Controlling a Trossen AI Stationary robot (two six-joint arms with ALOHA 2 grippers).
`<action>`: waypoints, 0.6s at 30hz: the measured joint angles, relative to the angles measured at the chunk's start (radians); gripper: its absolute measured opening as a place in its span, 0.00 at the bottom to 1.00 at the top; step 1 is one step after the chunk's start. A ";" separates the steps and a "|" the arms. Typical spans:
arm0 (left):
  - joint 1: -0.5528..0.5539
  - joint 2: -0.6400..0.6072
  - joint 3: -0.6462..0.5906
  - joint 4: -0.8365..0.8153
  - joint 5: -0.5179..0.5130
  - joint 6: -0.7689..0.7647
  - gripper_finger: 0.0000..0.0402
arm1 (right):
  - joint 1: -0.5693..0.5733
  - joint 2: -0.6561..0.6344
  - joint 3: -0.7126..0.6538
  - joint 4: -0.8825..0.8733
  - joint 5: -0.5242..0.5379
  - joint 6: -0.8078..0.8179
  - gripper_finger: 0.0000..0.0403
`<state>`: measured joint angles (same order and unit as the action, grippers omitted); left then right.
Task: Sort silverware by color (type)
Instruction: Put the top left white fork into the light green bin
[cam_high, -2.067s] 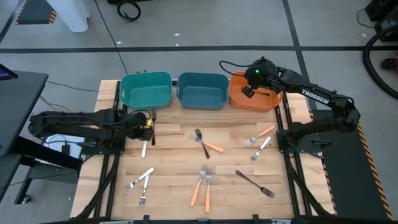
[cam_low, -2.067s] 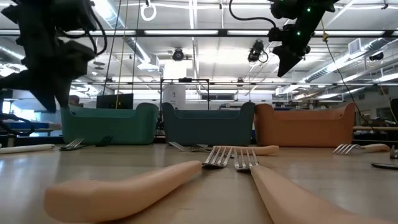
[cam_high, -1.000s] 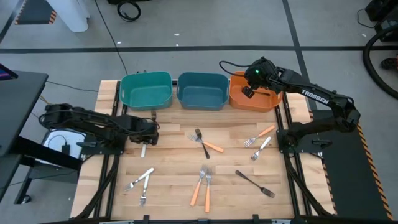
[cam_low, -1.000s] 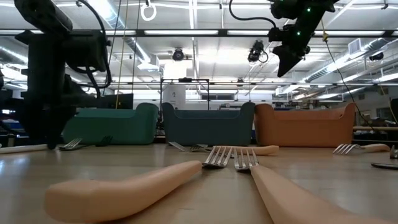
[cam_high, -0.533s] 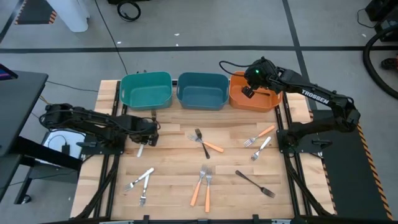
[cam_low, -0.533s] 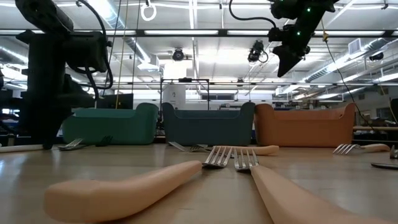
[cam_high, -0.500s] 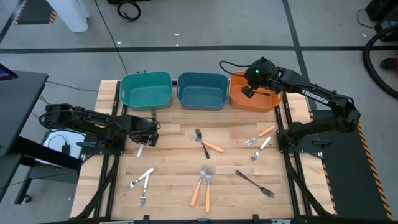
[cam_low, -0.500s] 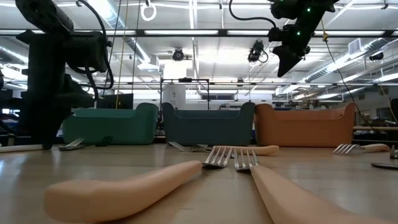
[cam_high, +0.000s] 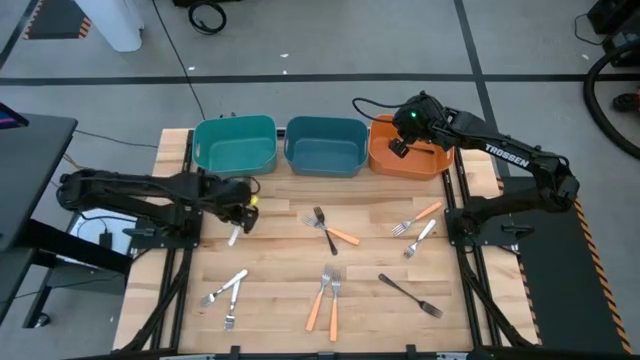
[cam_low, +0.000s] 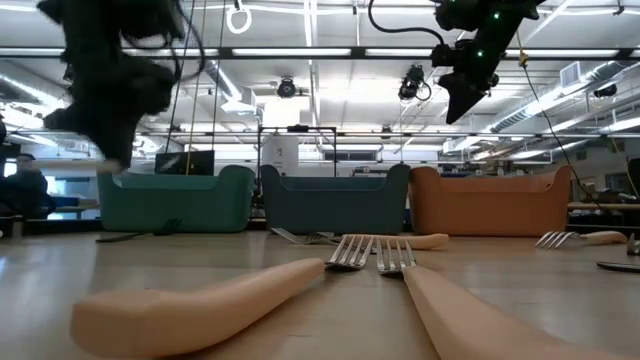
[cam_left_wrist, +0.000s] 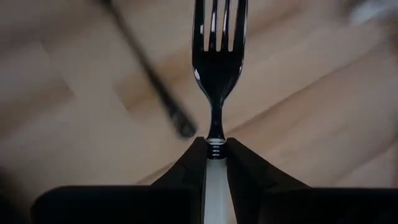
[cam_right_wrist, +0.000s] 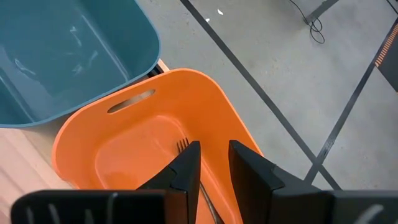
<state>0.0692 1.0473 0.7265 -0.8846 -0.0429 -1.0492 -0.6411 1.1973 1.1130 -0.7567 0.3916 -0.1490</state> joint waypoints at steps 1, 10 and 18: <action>0.001 -0.009 0.039 -0.014 -0.043 0.020 0.12 | 0.000 0.000 0.000 0.000 0.000 0.000 0.23; 0.158 -0.013 0.340 -0.066 -0.490 0.499 0.12 | 0.000 0.000 0.000 0.026 0.000 0.084 0.23; 0.487 0.001 0.329 -0.038 -0.501 0.934 0.12 | 0.009 0.000 0.000 0.026 -0.033 0.155 0.23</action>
<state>0.5567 1.0485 1.0554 -0.9223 -0.5442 -0.1155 -0.6319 1.1973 1.1130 -0.7310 0.3590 0.0064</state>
